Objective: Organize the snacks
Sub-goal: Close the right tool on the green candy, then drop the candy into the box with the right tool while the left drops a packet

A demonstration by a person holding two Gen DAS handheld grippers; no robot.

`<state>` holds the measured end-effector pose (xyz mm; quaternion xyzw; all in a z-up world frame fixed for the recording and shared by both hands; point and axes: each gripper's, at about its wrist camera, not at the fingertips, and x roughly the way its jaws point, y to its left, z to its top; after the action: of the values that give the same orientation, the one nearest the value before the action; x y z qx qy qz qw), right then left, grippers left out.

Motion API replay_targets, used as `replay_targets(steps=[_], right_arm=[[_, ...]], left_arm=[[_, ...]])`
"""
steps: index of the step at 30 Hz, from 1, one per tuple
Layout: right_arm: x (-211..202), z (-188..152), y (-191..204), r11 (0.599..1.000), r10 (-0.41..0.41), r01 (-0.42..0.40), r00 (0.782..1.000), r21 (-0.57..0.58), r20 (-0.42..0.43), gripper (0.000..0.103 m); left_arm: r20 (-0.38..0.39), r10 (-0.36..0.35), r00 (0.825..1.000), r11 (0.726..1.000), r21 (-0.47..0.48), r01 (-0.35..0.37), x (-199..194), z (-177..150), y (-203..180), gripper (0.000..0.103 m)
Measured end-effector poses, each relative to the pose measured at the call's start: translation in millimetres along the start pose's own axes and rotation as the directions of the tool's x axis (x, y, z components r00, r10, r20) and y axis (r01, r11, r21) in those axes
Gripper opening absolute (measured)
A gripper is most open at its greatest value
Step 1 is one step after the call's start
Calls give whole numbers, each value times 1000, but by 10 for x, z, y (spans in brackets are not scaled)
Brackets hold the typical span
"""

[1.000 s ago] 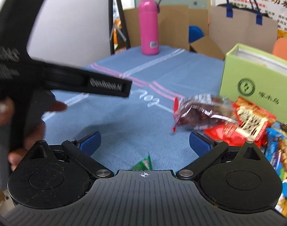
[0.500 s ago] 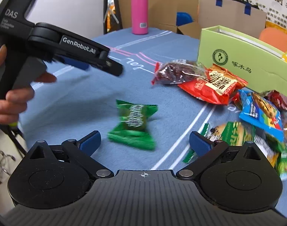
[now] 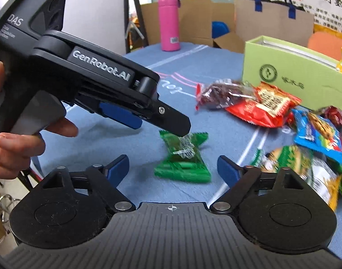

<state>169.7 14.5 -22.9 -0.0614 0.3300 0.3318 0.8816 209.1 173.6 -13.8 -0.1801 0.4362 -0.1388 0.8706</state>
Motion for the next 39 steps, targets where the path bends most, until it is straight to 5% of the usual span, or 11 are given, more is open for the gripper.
replay_targets(steps=[6,13,18,19,23,26,29,33,35,37,39], right_arm=[[-255,-121,-92,999,-22,21,1000,24,12,73],[-607,-184,-799,975,-206,201,977,99,48,85],[-306,-53,-1076,986,-138,138,990,91,0,85],[-289,-47,-1040,986,-147,146,989,85,0,78],[-538,-14,-738,992,-129,128,986,18,104,88],[-399,81,-432,999,12,-9,997,-38,78,91],[-85,171,-144,994,55,-50,997,-101,46,88],[268,203,-1,993,76,-79,997,-91,-30,75],[337,171,7,993,77,-81,995,-80,-56,56],[300,139,6,994,36,-38,999,-106,-29,10],[196,83,-50,995,41,-44,999,-85,-36,9]], left_arm=[[-14,18,1000,999,28,-17,61,-41,-131,79],[-9,59,998,997,48,-58,105,-61,-244,80],[-5,86,996,996,27,-85,73,-77,-269,80],[8,88,996,996,31,-88,46,-81,-269,80],[81,114,990,993,-11,-114,-178,17,-142,80],[146,133,980,991,-44,-127,-388,174,10,80],[154,167,974,986,-21,-166,-460,274,45,80],[146,131,980,991,-5,-132,-425,247,57,80],[137,119,983,993,-13,-118,-360,216,57,80],[128,100,987,995,-27,-98,-308,202,72,80],[122,87,989,996,-21,-85,-278,184,53,80]])
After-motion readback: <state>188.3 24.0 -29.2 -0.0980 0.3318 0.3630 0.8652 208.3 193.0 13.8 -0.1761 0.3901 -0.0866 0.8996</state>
